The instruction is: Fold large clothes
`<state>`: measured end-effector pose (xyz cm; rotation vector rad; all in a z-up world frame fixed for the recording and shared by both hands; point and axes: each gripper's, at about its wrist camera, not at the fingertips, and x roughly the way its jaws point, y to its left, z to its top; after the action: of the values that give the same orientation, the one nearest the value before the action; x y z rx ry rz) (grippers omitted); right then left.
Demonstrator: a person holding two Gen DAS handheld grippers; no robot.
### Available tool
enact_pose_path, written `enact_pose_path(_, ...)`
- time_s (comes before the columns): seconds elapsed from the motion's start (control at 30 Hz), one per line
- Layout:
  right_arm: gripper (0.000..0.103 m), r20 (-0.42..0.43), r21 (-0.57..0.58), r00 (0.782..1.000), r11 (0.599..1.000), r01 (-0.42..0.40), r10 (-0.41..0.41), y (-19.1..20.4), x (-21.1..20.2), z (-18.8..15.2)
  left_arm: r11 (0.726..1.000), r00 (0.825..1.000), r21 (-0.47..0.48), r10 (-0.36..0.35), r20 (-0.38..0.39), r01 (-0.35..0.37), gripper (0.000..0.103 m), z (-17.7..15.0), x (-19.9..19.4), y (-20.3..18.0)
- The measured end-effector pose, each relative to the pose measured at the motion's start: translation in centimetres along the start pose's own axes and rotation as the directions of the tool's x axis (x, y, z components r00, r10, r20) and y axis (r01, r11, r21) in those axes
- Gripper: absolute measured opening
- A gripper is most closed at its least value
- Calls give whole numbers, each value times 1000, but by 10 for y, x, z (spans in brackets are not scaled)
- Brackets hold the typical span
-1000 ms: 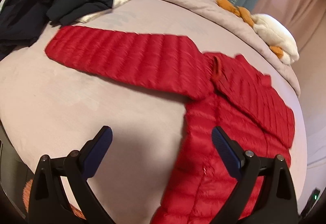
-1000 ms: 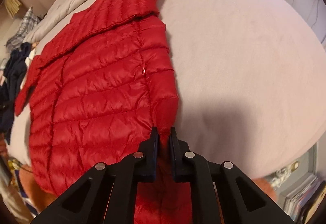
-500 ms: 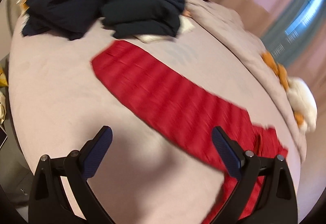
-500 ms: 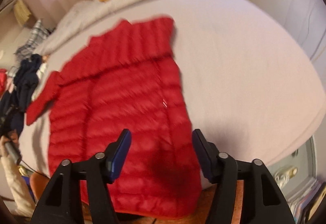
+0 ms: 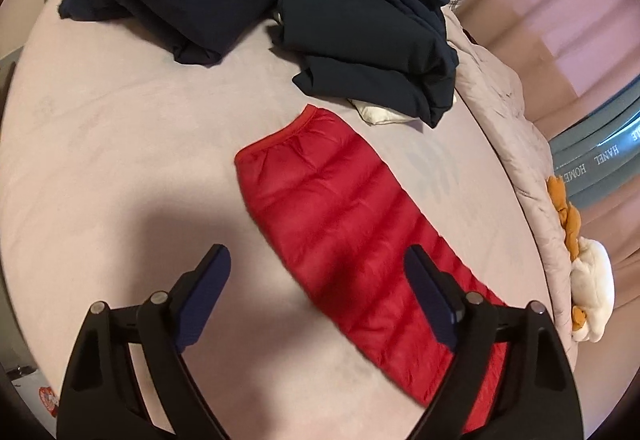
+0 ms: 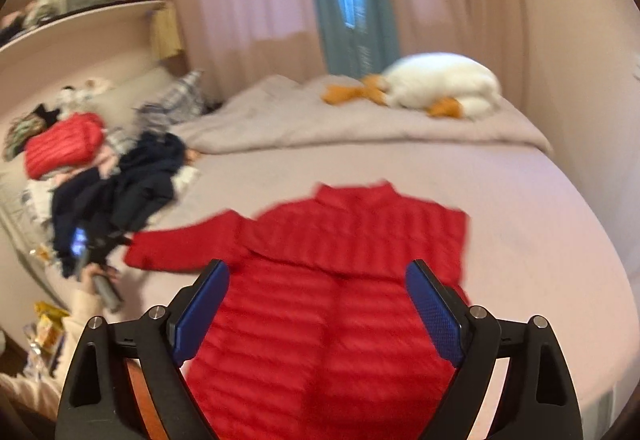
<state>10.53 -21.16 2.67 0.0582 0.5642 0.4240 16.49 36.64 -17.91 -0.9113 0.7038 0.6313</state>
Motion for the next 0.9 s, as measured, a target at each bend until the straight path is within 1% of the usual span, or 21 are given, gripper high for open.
enact_pose_path(0.13, 89, 49, -46, 997, 997, -62, 64, 37, 13, 20, 998, 999, -50, -27, -22, 26, 81, 10, 20, 9)
enact_pose_path(0.2, 89, 66, -42, 994, 995, -87, 90, 46, 15, 23, 998, 998, -63, -24, -52, 21, 79, 13, 32, 13)
enact_pose_path(0.27, 89, 80, -30, 991, 994, -102, 104, 52, 22, 28, 998, 997, -62, -3, -78, -2, 78, 12, 42, 15)
enact_pose_path(0.3, 89, 84, -26, 991, 994, -102, 104, 53, 23, 28, 998, 997, -57, 1, -77, -6, 77, 11, 43, 15)
enact_pose_path(0.37, 89, 85, -19, 991, 994, -104, 105, 55, 27, 29, 999, 999, -33, 0, -51, -1, 76, 11, 41, 14)
enact_pose_path(0.4, 89, 79, -20, 991, 994, -104, 105, 56, 27, 29, 1000, 999, -28, -1, -47, -1, 71, 11, 41, 13)
enact_pose_path(0.43, 89, 69, -23, 992, 994, -104, 105, 55, 30, 28, 1000, 999, -28, 7, -40, -8, 61, 11, 42, 14)
enact_pose_path(0.47, 89, 66, -22, 993, 995, -101, 102, 58, 29, 28, 999, 1000, -28, 16, -26, -16, 55, 10, 41, 15)
enact_pose_path(0.5, 89, 62, -16, 993, 995, -95, 96, 57, 31, 27, 999, 1000, -28, 20, -19, -20, 43, 10, 42, 16)
enact_pose_path(0.57, 89, 51, -4, 995, 997, -82, 82, 57, 32, 26, 999, 1000, -29, 22, -4, -22, 36, 9, 43, 18)
enact_pose_path(0.6, 89, 46, 1, 996, 997, -78, 78, 57, 34, 26, 999, 1000, -26, 19, 7, -18, 31, 9, 41, 20)
enact_pose_path(0.67, 89, 37, 8, 997, 998, -67, 66, 56, 36, 22, 1000, 1000, -22, 16, 15, -15, 24, 8, 40, 21)
enact_pose_path(0.7, 89, 33, 13, 998, 998, -62, 61, 55, 37, 23, 1000, 1000, -22, 12, 16, -12, 15, 9, 41, 21)
enact_pose_path(0.73, 89, 28, 20, 998, 998, -57, 56, 54, 37, 23, 1000, 1000, -29, -6, 18, 7, 10, 9, 39, 21)
enact_pose_path(0.8, 89, 17, 33, 998, 998, -56, 55, 52, 38, 22, 999, 999, -28, -23, 38, 25, 8, 9, 31, 15)
enact_pose_path(0.9, 89, 13, 45, 998, 997, -58, 57, 50, 36, 23, 999, 995, 10, -42, 88, 41, 7, 9, 10, 0)
